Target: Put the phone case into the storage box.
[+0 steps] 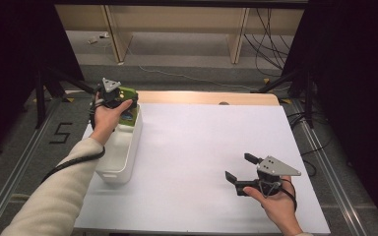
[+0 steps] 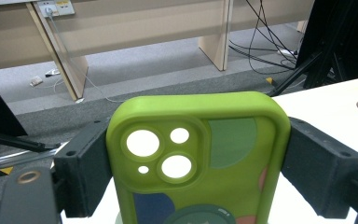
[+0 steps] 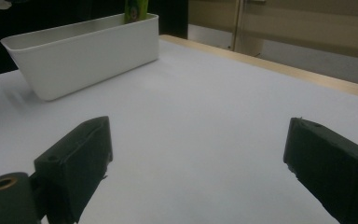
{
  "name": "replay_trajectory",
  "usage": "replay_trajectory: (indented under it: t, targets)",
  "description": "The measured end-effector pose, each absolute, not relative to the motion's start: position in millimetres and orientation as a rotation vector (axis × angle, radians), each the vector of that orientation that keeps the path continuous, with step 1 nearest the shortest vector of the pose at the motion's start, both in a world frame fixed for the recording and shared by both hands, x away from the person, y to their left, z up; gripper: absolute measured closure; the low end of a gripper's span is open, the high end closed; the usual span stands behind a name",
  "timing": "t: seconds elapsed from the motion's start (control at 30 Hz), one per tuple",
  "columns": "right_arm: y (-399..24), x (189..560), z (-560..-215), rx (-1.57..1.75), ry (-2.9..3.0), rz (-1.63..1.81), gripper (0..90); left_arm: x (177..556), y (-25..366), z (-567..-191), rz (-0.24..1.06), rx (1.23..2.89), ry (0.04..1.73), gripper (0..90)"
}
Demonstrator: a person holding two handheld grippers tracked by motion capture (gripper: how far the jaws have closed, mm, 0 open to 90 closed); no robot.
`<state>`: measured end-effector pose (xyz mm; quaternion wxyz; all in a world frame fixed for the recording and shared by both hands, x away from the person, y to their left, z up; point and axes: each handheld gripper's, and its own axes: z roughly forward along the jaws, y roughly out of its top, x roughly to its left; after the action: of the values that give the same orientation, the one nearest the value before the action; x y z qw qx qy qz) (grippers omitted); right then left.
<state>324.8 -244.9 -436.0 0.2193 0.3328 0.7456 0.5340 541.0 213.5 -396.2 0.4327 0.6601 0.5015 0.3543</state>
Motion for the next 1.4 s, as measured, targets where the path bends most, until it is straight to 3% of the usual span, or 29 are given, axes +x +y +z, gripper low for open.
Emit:
replay_trajectory:
  t: [1.4]
  targets:
    - [-245.1,324.9,-436.1,0.923,2.067,1.478,9.1,544.5,211.8,-405.3,0.882,1.672,1.272,15.6]
